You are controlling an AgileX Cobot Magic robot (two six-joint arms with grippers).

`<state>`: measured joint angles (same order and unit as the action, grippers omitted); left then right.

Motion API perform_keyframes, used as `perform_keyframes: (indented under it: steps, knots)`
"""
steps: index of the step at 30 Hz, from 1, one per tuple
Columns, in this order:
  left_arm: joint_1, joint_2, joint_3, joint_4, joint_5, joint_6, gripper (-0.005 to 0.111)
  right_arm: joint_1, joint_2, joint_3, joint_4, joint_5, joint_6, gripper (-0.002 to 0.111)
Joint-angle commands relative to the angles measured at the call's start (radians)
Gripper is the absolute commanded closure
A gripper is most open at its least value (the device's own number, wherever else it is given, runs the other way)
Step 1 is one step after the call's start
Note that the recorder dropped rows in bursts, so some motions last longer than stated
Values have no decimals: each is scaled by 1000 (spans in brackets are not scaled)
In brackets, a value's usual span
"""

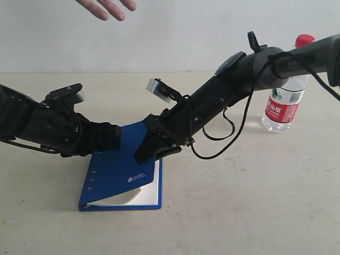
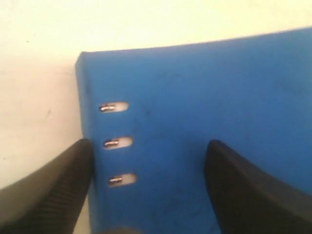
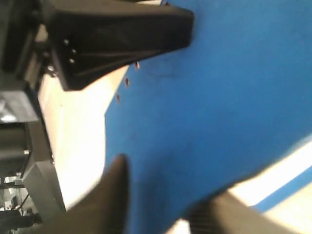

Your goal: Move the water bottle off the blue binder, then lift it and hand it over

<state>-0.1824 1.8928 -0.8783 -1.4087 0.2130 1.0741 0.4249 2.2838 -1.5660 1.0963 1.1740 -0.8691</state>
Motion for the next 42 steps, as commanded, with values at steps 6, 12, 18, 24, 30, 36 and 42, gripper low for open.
perform_keyframes:
  steps: [6,12,18,24,30,36,42]
  knots:
    - [24,-62,1,-12,-16,6,45,12,-8,-3,-79,47,-37,108]
    - [119,-80,93,-40,44,2,45,-137,-18,4,-105,47,13,108]
    - [129,-64,118,-336,264,212,45,-171,-68,8,-112,47,56,108]
    - [136,20,93,-336,411,235,45,-166,-220,8,-106,47,56,108]
    - [142,47,76,-336,497,295,45,-166,-268,8,-138,47,108,108]
    - [142,50,76,-336,518,293,45,-160,-268,8,-313,47,136,100]
    - [142,50,76,-336,610,285,45,-92,-251,8,-594,-149,215,42]
